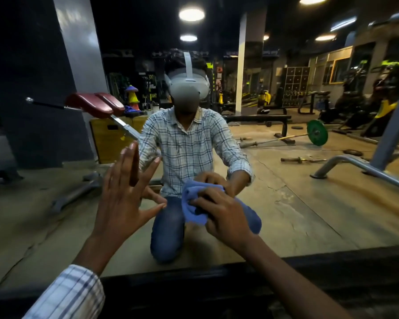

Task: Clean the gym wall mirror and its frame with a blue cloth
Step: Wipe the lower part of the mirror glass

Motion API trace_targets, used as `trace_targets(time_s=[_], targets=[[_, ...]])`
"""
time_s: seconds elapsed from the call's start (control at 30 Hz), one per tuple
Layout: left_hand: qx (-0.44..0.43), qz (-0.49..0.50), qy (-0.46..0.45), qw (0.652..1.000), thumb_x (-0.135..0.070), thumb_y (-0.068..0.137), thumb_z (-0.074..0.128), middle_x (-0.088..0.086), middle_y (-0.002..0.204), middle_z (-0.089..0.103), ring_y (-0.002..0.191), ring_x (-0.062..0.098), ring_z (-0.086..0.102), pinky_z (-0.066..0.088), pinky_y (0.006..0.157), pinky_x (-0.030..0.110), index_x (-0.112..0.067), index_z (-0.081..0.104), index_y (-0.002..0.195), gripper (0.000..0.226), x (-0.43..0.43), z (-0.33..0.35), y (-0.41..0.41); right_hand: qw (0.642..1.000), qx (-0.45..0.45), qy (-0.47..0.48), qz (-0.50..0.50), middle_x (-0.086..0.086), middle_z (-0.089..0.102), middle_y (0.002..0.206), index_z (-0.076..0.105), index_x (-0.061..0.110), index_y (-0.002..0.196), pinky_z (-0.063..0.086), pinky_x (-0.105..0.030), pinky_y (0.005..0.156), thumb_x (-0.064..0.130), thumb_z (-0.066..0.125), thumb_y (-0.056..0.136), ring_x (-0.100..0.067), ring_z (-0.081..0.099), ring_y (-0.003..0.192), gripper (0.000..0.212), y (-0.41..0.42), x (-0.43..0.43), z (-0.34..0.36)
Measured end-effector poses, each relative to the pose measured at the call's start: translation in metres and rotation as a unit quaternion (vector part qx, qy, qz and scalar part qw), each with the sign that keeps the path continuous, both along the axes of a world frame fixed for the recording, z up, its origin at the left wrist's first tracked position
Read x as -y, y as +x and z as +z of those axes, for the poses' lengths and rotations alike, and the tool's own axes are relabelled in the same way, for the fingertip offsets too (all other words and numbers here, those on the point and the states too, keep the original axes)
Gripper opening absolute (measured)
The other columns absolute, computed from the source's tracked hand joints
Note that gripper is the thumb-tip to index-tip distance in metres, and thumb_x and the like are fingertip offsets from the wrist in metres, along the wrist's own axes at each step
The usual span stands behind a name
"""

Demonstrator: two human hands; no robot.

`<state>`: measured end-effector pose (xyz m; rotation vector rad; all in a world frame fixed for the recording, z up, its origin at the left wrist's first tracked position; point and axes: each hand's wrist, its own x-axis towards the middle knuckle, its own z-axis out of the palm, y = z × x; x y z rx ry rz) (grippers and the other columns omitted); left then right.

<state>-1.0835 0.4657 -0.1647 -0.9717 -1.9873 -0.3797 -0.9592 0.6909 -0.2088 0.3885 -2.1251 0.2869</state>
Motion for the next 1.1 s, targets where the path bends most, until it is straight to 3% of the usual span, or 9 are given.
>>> trace_targets(time_s=[0.1, 0.23, 0.4, 0.63, 0.77, 0.93, 1.1], targets=[[-0.016, -0.013, -0.007, 1.000, -0.065, 0.076, 0.079, 0.013, 0.174, -0.005, 0.161, 0.031, -0.001, 0.022, 0.119, 0.059, -0.027, 0.030, 0.163, 0.107, 0.006, 0.000, -0.011, 0.993, -0.080, -0.068, -0.045, -0.008, 0.064, 0.123, 0.073, 0.011, 0.117, 0.054, -0.038, 0.088, 0.006, 0.060, 0.084, -0.021, 0.060, 0.111, 0.036, -0.004, 0.000, 0.026], [-0.026, -0.023, 0.005, 0.999, -0.068, 0.073, 0.073, 0.015, 0.173, 0.001, 0.161, 0.031, 0.003, 0.019, 0.120, 0.056, -0.027, 0.033, 0.161, 0.105, 0.005, -0.003, -0.017, 0.949, -0.212, -0.212, -0.093, -0.003, 0.060, 0.111, 0.073, 0.011, 0.113, 0.052, -0.037, 0.072, -0.008, 0.079, 0.077, -0.015, 0.061, 0.097, 0.041, -0.014, 0.005, 0.083], [-0.034, -0.029, 0.011, 0.999, -0.067, 0.075, 0.072, 0.018, 0.173, 0.004, 0.160, 0.035, 0.007, -0.001, 0.125, 0.043, -0.026, 0.035, 0.161, 0.102, 0.003, -0.003, -0.020, 0.962, -0.178, -0.176, -0.111, 0.002, 0.060, 0.108, 0.074, 0.011, 0.110, 0.049, -0.028, 0.077, -0.004, 0.077, 0.079, -0.017, 0.060, 0.097, 0.034, -0.018, 0.026, 0.067], [-0.023, -0.027, 0.012, 0.999, -0.069, 0.074, 0.070, 0.018, 0.173, 0.005, 0.159, 0.038, 0.014, 0.003, 0.125, 0.047, -0.028, 0.039, 0.159, 0.099, -0.002, -0.006, -0.024, 0.965, -0.138, -0.193, -0.108, 0.003, 0.063, 0.110, 0.075, 0.013, 0.111, 0.048, -0.028, 0.078, 0.000, 0.080, 0.081, -0.022, 0.062, 0.097, 0.032, -0.019, 0.014, 0.059], [-0.008, -0.032, 0.021, 0.999, -0.065, 0.075, 0.074, 0.016, 0.173, 0.002, 0.160, 0.035, 0.008, 0.013, 0.122, 0.052, -0.029, 0.037, 0.160, 0.099, -0.002, -0.007, -0.018, 0.966, -0.153, -0.192, -0.083, 0.000, 0.063, 0.112, 0.075, 0.011, 0.112, 0.050, -0.030, 0.077, 0.017, 0.073, 0.088, -0.022, 0.063, 0.099, 0.025, -0.021, 0.010, 0.056], [0.008, -0.018, 0.022, 1.000, -0.056, 0.073, 0.087, 0.013, 0.174, -0.002, 0.160, 0.034, 0.003, 0.017, 0.121, 0.056, -0.025, 0.032, 0.162, 0.109, -0.004, -0.006, -0.009, 0.965, -0.157, -0.199, -0.073, -0.005, 0.066, 0.114, 0.075, 0.009, 0.112, 0.053, -0.035, 0.083, 0.003, 0.079, 0.080, -0.021, 0.063, 0.108, 0.034, -0.023, 0.008, 0.054], [0.021, -0.013, 0.028, 0.999, -0.055, 0.071, 0.089, 0.013, 0.174, -0.003, 0.161, 0.034, 0.001, 0.013, 0.123, 0.056, -0.024, 0.033, 0.162, 0.111, -0.004, -0.004, -0.003, 0.970, -0.141, -0.189, -0.066, -0.010, 0.066, 0.116, 0.075, 0.010, 0.117, 0.052, -0.046, 0.082, -0.006, 0.072, 0.074, -0.033, 0.064, 0.107, 0.045, -0.027, -0.001, 0.051]])
